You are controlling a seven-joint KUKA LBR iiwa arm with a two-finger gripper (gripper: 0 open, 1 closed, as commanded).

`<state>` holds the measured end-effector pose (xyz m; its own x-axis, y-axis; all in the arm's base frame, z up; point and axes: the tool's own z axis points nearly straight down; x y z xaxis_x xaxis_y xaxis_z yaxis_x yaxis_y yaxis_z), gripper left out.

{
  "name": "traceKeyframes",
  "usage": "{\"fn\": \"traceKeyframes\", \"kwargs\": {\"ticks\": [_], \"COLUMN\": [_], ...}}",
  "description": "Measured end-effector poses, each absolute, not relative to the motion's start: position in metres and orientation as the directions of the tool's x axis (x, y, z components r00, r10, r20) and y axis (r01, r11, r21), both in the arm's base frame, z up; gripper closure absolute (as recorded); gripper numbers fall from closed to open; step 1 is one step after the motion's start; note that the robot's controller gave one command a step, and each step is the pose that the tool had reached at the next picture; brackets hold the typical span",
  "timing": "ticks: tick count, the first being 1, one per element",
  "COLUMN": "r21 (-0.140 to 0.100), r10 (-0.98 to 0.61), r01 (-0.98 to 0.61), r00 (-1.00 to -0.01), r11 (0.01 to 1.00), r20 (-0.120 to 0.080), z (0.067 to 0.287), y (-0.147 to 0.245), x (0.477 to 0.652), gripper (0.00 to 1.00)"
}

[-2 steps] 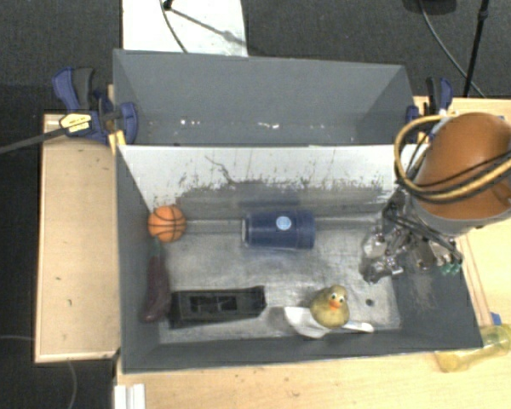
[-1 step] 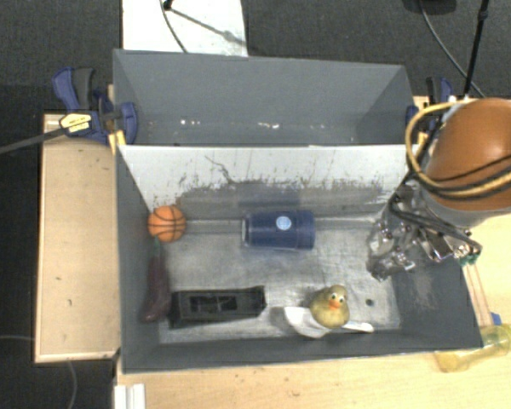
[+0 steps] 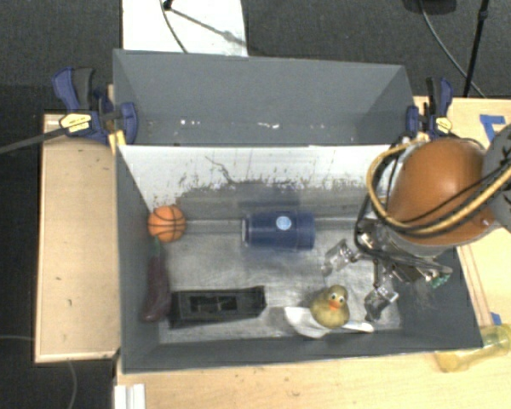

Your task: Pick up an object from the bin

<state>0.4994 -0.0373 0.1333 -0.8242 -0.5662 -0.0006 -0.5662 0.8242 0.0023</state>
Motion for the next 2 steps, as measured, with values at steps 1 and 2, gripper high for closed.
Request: {"fn": "traceKeyframes", "kwargs": {"ticks": [1,2], "r21": [0.0,-0.012], "r10": [-0.566,-0.759], "r01": [-0.566,-0.759], "r00": [-0.824,-0.651], "r11": [0.824,0.651], "r20": [-0.003,-0.007], "z": [0.134,0.076], "y": [-0.038,-0.025], "x": [0.5,0.506], "gripper": [0.0,1.0]}}
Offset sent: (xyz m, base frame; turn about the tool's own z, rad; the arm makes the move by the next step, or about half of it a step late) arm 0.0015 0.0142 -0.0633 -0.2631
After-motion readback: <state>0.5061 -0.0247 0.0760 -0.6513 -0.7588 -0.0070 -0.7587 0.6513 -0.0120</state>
